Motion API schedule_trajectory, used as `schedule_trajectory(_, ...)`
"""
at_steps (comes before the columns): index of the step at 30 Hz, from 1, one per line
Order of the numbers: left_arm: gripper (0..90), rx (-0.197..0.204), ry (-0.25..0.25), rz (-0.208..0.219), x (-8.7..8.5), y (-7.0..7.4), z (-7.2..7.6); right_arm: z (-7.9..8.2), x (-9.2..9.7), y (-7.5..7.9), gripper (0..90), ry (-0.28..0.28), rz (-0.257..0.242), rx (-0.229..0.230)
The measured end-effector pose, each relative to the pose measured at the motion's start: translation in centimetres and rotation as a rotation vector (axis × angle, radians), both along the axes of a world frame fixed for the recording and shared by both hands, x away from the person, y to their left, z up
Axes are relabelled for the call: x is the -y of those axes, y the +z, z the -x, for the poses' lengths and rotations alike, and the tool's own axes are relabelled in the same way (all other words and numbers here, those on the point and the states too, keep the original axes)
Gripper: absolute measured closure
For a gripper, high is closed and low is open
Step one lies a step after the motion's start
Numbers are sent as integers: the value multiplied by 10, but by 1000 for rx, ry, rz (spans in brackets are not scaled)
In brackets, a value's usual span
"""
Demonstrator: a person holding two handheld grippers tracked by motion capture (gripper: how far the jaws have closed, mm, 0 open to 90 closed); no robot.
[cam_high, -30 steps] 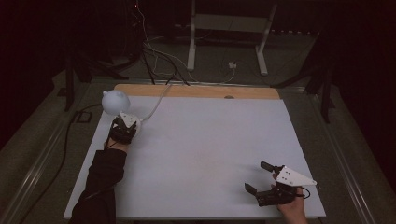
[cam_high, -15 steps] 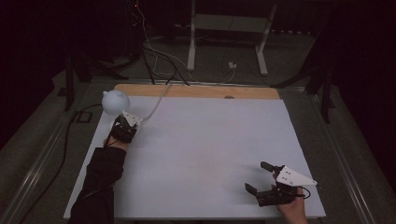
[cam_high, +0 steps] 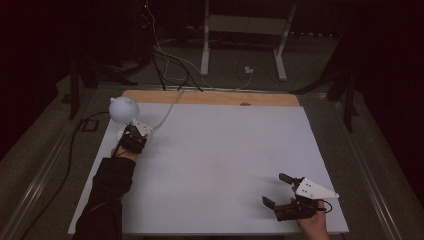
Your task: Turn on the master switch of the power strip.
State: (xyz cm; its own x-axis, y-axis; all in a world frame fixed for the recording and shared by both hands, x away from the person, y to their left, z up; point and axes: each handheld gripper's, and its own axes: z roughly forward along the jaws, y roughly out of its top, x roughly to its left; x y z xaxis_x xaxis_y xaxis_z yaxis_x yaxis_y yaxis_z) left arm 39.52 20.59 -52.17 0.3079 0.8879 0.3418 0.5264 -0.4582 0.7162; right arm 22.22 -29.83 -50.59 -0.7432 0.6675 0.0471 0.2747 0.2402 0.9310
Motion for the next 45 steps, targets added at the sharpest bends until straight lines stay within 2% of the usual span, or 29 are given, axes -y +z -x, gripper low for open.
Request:
schedule_trajectory(1,900,-7,4,14,-1,1,-1,0,0,0,0,1,0,0)
schedule_trajectory(4,900,-12,15,9,1,1,-1,0,0,0,0,0,-1,1)
schedule_trajectory(5,900,-10,3,-32,3,1,-1,0,0,0,0,-1,-1,1)
schedule_trajectory(6,900,-14,15,0,2,1,-2,0,1,0,0,-1,-2,1)
schedule_trajectory(8,900,-19,-3,-17,2,1,-1,0,1,0,0,-2,0,2)
schedule_trajectory(9,900,-28,4,18,0,2,-2,0,1,1,0,-3,-1,3)
schedule_trajectory(11,900,-35,-8,-8,1,3,-2,1,1,1,0,-1,-2,6)
schedule_trajectory(13,900,-39,-3,6,0,3,-2,1,1,1,0,-2,-3,3)
schedule_trajectory(15,900,-16,-2,-16,2,2,-1,1,1,1,0,-1,-5,4)
schedule_trajectory(19,900,9,4,47,-2,5,1,2,0,3,0,0,-6,10)
schedule_trajectory(24,900,33,-8,51,1,16,4,2,0,3,0,-3,-4,12)
schedule_trajectory(25,900,29,-14,75,1,18,4,2,0,3,0,-3,-6,12)
schedule_trajectory(27,900,27,-11,73,2,21,6,3,0,4,0,-4,-6,14)
schedule_trajectory(29,900,24,-10,90,1,21,8,2,1,4,0,-3,-8,13)
schedule_trajectory(35,900,-17,-7,133,0,21,14,2,0,4,0,3,-12,15)
schedule_trajectory(40,900,-37,6,204,-4,27,15,2,1,3,0,-1,-12,13)
schedule_trajectory(45,900,-32,2,219,-4,34,18,2,1,4,0,-2,-13,13)
